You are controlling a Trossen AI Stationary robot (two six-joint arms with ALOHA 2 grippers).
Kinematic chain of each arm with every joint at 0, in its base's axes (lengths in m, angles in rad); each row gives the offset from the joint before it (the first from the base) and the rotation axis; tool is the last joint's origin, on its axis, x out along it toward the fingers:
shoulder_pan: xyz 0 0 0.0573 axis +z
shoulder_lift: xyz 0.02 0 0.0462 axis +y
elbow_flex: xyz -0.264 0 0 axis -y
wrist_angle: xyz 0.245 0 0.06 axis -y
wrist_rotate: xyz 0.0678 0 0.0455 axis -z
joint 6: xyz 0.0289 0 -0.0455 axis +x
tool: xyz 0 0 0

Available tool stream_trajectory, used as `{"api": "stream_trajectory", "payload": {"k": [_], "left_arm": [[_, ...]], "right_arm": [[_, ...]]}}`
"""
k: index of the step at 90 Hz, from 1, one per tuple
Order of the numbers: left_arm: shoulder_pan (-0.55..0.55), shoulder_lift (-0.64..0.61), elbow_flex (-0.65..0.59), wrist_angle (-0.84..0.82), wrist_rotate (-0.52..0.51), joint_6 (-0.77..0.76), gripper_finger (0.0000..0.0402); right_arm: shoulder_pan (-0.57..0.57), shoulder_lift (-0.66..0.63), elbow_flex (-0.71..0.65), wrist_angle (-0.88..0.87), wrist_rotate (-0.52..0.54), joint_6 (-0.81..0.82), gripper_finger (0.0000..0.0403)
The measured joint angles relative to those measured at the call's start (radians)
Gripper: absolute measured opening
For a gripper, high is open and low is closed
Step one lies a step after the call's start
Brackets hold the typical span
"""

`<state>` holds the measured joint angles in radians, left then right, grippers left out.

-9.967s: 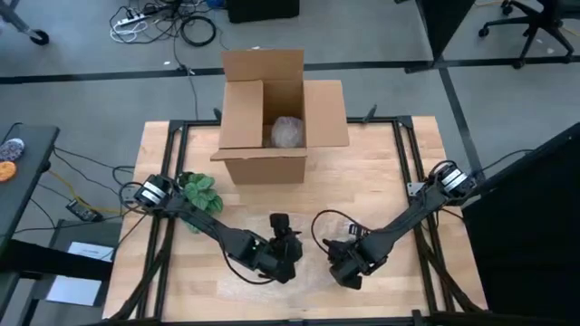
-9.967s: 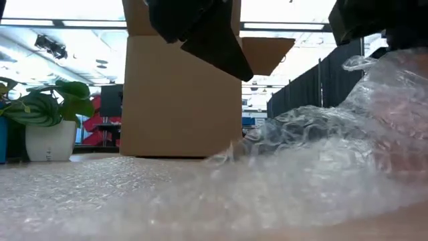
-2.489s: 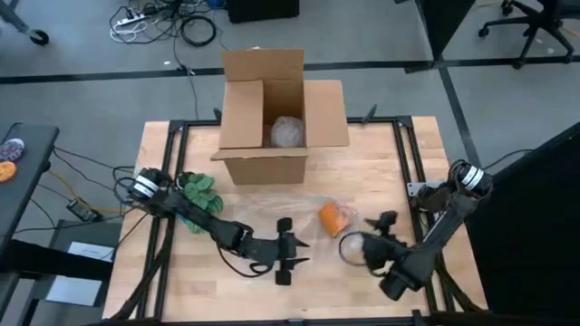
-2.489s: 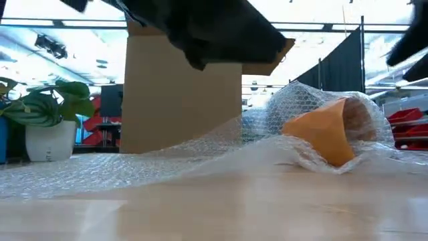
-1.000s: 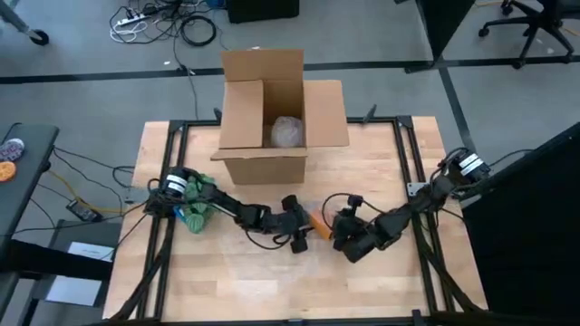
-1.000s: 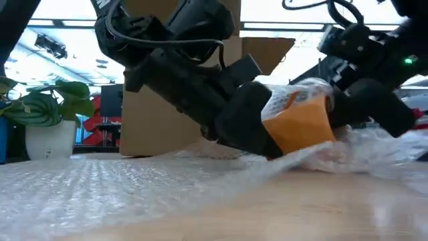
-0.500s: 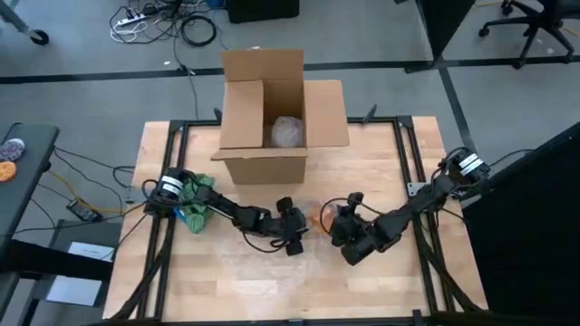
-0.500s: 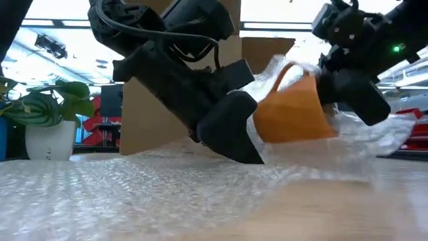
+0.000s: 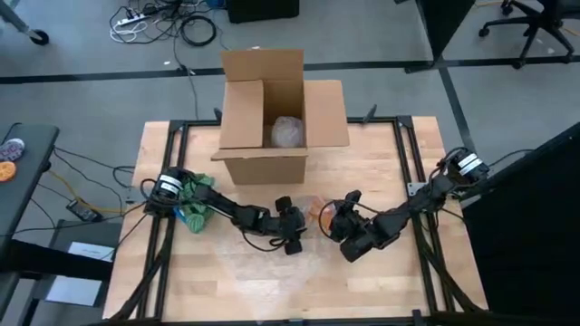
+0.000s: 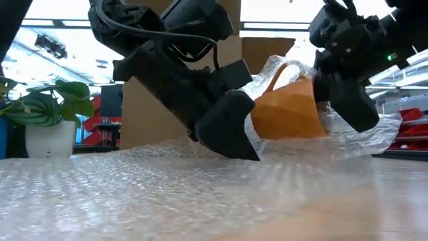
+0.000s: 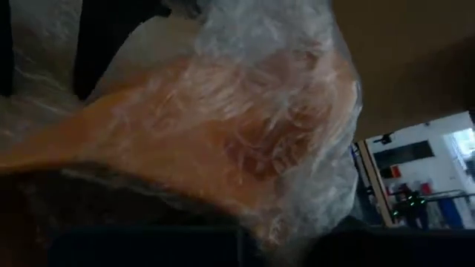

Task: Wrap mug
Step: Wrap the orange mug with the bubble wrap

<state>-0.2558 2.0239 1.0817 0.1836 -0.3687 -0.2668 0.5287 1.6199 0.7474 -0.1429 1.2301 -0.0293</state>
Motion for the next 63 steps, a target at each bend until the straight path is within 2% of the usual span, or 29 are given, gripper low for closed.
{"api": "stream_trajectory", "payload": {"k": [13,27,48,63], "left_arm": [[-0.002,-0.05,-0.002,-0.082,0.027,0.0,0.0152],[-0.014,-0.126,-0.002,-0.176,0.078,-0.053,0.0152],[-0.072,-0.21,-0.001,-0.199,0.133,-0.078,0.0152],[-0.104,-0.263,0.0,-0.179,0.113,-0.044,0.0152]], "right_arm": [[-0.007,0.018,-0.004,0.005,0.05,-0.088,0.0005],[-0.024,0.106,-0.003,0.049,0.101,-0.204,0.0005],[-0.027,0.254,0.003,0.174,0.137,-0.354,0.0006],[-0.02,0.269,0.002,0.224,0.148,-0.402,0.0014]]}}
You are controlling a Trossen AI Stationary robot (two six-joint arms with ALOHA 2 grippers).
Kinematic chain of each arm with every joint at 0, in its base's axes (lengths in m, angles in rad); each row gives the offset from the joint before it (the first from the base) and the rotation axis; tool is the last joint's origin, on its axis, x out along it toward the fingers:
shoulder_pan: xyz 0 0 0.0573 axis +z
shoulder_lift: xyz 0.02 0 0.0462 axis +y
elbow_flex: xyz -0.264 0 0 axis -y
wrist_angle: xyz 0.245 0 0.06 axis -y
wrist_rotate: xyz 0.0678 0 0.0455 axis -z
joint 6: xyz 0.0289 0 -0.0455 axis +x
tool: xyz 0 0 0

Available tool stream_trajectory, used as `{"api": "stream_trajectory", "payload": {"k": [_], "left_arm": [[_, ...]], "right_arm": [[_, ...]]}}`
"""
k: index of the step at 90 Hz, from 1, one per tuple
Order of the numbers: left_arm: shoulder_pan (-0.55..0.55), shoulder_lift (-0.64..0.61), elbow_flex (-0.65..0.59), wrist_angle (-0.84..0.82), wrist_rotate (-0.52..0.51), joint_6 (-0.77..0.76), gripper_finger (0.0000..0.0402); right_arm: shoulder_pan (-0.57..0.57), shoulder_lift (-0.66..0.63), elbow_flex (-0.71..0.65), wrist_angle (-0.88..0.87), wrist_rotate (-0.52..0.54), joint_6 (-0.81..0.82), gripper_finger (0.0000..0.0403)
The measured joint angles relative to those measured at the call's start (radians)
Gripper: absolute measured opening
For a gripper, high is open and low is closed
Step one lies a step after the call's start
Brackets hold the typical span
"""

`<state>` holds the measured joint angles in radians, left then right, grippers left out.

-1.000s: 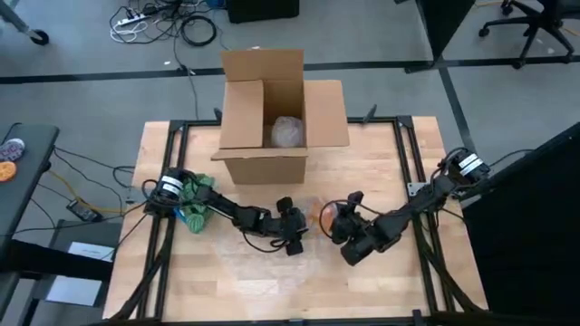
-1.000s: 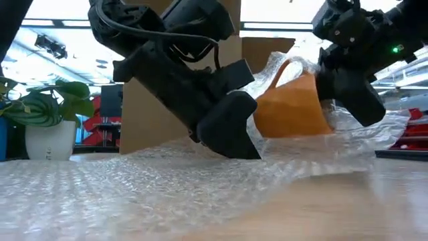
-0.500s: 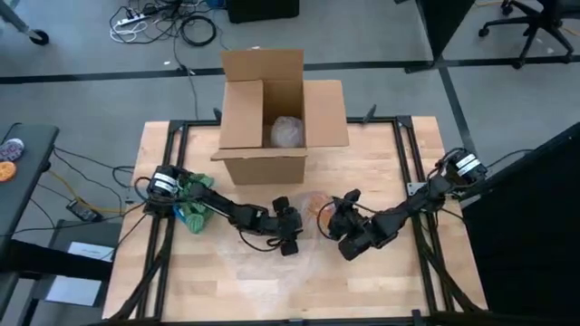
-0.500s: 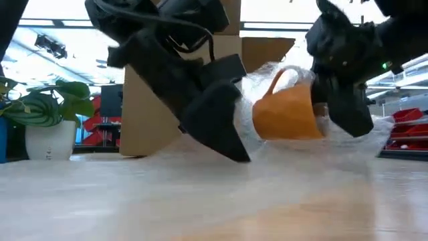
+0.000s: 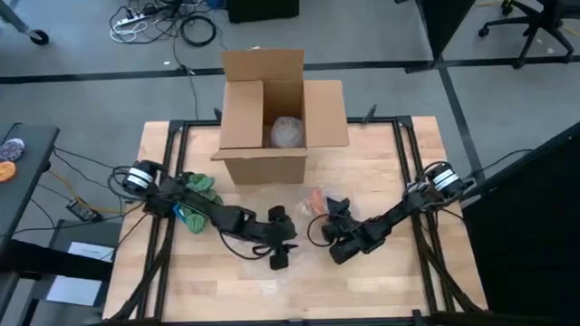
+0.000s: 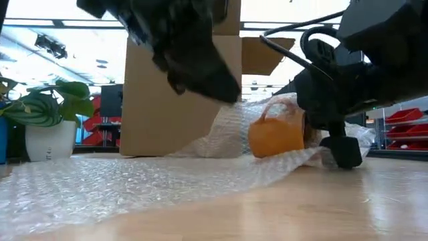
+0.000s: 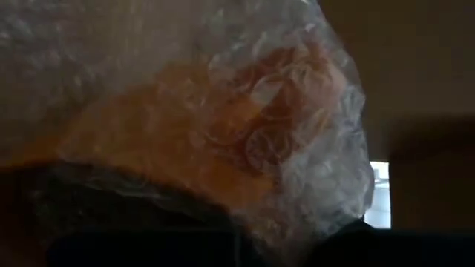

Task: Wrap mug
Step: Wrap the orange mug with the bubble wrap

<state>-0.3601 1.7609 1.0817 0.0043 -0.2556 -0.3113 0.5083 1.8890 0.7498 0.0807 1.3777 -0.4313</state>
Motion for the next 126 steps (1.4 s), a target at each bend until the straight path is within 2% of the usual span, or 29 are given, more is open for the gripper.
{"api": "stream_trajectory", "payload": {"k": [12,27,36,52,69,77,85,98,113,126], "left_arm": [[-0.01,0.001,0.001,0.05,-0.066,0.068,0.0152],[-0.006,0.062,-0.026,0.046,-0.105,0.038,0.0152],[-0.008,0.117,-0.051,0.044,-0.105,-0.024,0.0152],[-0.017,0.199,-0.067,0.079,-0.045,-0.137,0.0152],[-0.044,0.221,-0.071,0.176,-0.051,-0.131,0.0152],[-0.05,0.225,-0.071,0.223,-0.033,-0.097,0.0152],[-0.052,0.225,-0.071,0.215,-0.026,-0.09,0.0152],[-0.06,0.223,-0.07,0.191,-0.025,-0.116,0.0152],[-0.081,0.223,-0.07,0.163,-0.026,-0.121,0.0152],[-0.103,0.221,-0.069,0.135,-0.031,-0.143,0.0152]], "right_arm": [[-0.001,-0.034,-0.004,0.024,-0.005,0.019,0.0017],[0.001,-0.118,-0.003,0.129,-0.036,0.022,0.0011],[-0.003,-0.152,-0.004,0.129,-0.04,0.021,0.0011],[-0.028,-0.172,-0.004,0.134,-0.058,0.017,0.001],[-0.075,-0.15,-0.005,0.17,-0.104,0.059,0.0009],[-0.092,-0.144,-0.004,0.206,-0.165,0.11,0.0009],[-0.099,-0.148,-0.003,0.218,-0.225,0.148,0.0009],[-0.083,-0.167,0.039,0.216,-0.24,0.15,0.0009],[-0.079,-0.18,0.099,0.178,-0.351,0.198,0.0009],[-0.1,-0.182,0.112,0.17,-0.346,0.254,0.0009]]}}
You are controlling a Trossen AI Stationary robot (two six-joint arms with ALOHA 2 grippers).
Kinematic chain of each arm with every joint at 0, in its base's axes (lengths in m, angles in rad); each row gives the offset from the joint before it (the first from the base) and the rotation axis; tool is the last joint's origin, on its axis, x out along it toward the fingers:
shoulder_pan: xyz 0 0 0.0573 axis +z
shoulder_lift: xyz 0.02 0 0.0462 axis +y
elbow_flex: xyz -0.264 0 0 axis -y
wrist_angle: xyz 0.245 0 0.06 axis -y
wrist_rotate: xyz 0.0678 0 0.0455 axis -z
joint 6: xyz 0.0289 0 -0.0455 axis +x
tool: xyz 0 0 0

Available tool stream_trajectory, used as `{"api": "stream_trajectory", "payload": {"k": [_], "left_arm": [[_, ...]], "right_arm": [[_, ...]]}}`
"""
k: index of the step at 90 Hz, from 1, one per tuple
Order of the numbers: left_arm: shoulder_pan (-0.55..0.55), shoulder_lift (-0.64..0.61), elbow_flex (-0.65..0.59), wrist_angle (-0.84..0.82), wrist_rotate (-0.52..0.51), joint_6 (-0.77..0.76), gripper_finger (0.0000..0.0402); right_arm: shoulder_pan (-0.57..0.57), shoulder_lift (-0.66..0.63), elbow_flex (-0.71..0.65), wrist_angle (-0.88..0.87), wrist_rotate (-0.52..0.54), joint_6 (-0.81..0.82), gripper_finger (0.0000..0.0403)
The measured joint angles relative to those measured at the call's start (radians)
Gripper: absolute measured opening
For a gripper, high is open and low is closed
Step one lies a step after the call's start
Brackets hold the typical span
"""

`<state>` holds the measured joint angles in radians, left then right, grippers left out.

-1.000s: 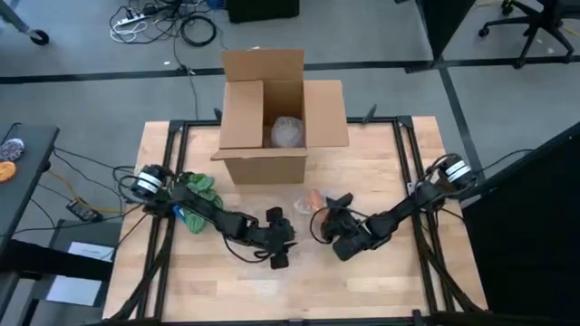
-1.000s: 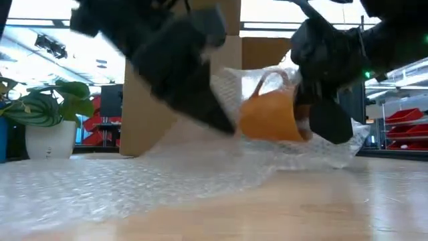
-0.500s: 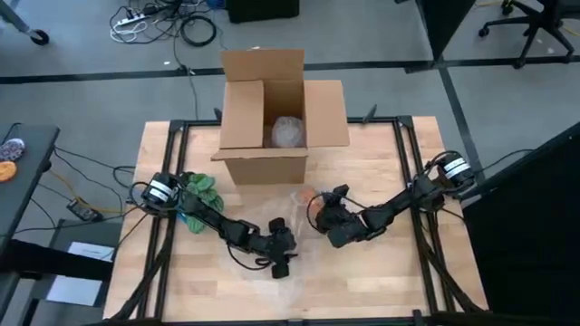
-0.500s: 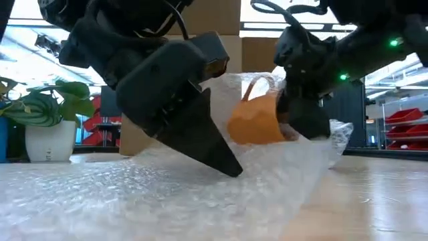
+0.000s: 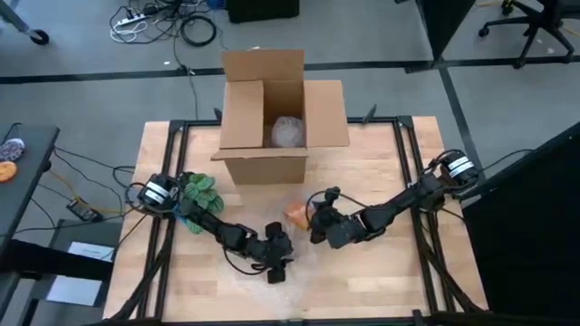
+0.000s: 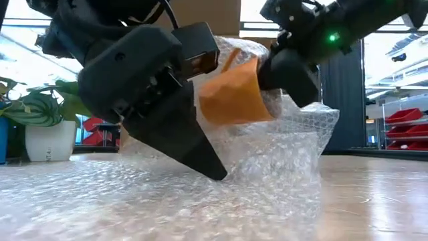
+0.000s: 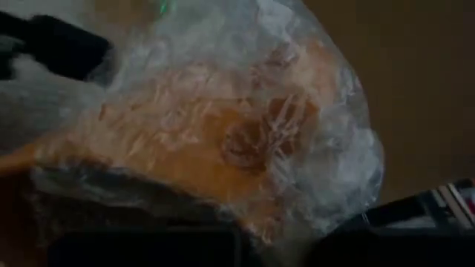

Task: Wrap mug
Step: Wrap the orange mug with the bubble wrap

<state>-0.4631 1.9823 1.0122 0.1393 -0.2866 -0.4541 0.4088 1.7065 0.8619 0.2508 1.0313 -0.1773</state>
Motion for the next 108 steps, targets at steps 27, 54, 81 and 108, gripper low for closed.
{"api": "stream_trajectory", "payload": {"k": [27,54,81,108], "left_arm": [[-0.045,0.0,0.0,-0.033,-0.004,-0.002,0.0152],[-0.051,-0.051,-0.002,-0.114,0.04,-0.002,0.0152],[-0.092,-0.315,-0.008,-0.297,0.046,-0.014,0.0152],[-0.116,-0.407,-0.002,-0.006,-0.295,0.239,0.0152]], "right_arm": [[-0.075,0.082,-0.026,0.002,0.047,0.036,0.0009],[-0.041,0.277,-0.02,0.244,0.106,-0.24,0.0016],[0.01,0.285,-0.022,0.293,0.087,-0.483,0.0075],[0.013,0.283,0.008,0.347,0.096,-0.558,0.0131]]}}
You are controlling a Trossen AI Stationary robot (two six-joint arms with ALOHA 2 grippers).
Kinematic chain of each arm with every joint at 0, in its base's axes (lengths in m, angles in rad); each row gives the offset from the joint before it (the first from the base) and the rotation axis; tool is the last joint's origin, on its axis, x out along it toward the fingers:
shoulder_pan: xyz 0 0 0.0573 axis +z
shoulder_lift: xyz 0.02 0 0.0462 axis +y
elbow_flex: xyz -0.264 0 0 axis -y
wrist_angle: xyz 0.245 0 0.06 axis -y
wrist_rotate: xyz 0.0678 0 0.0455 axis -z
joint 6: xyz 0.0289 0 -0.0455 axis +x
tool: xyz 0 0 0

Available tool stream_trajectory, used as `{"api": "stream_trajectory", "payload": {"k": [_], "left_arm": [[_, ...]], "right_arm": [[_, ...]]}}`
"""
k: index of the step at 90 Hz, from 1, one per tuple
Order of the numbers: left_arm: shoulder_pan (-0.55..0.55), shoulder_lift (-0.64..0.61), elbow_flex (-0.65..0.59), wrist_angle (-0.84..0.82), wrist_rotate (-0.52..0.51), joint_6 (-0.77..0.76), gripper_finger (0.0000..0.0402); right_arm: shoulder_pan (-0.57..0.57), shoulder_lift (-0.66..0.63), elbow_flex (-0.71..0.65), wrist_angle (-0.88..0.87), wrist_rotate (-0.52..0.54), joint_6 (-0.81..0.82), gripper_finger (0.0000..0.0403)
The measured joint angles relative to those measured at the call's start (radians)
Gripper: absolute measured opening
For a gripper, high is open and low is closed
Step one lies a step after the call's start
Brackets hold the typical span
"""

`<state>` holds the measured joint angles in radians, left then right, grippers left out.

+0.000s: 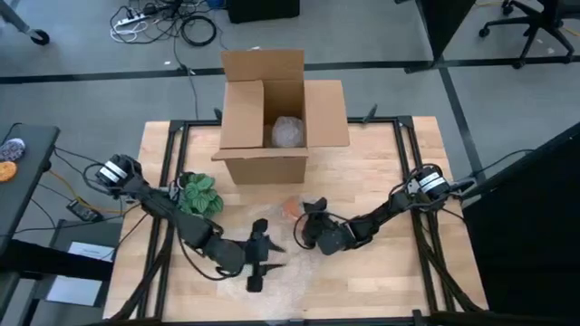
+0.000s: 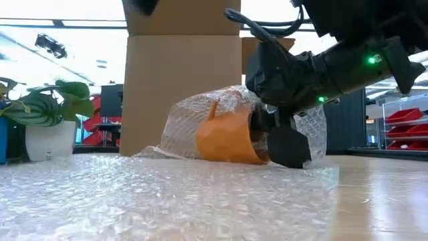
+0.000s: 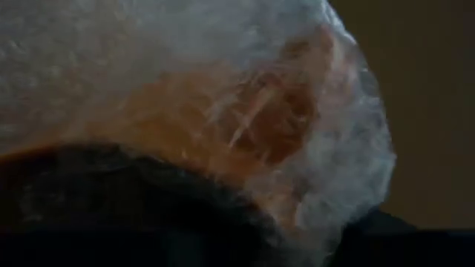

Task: Wrap mug
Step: Wrap the orange mug with the bubble wrap

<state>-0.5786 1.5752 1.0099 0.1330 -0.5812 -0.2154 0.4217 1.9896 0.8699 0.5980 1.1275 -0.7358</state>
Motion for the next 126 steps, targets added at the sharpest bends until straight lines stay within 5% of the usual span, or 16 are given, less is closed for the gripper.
{"api": "stream_trajectory", "payload": {"k": [14,46,126], "left_arm": [[0.069,0.069,-0.003,0.0,-0.173,0.022,0.0152],[0.166,0.22,-0.001,-0.082,-0.175,-0.014,0.0152],[0.152,0.224,0.0,-0.198,-0.166,-0.111,0.0152]], "right_arm": [[0.011,0.0,0.022,0.003,-0.044,0.104,0.0153],[0.031,0.0,0.024,0.024,-0.103,0.271,0.0183],[0.191,-0.131,0.028,-0.179,-0.081,0.638,0.0206]]}}
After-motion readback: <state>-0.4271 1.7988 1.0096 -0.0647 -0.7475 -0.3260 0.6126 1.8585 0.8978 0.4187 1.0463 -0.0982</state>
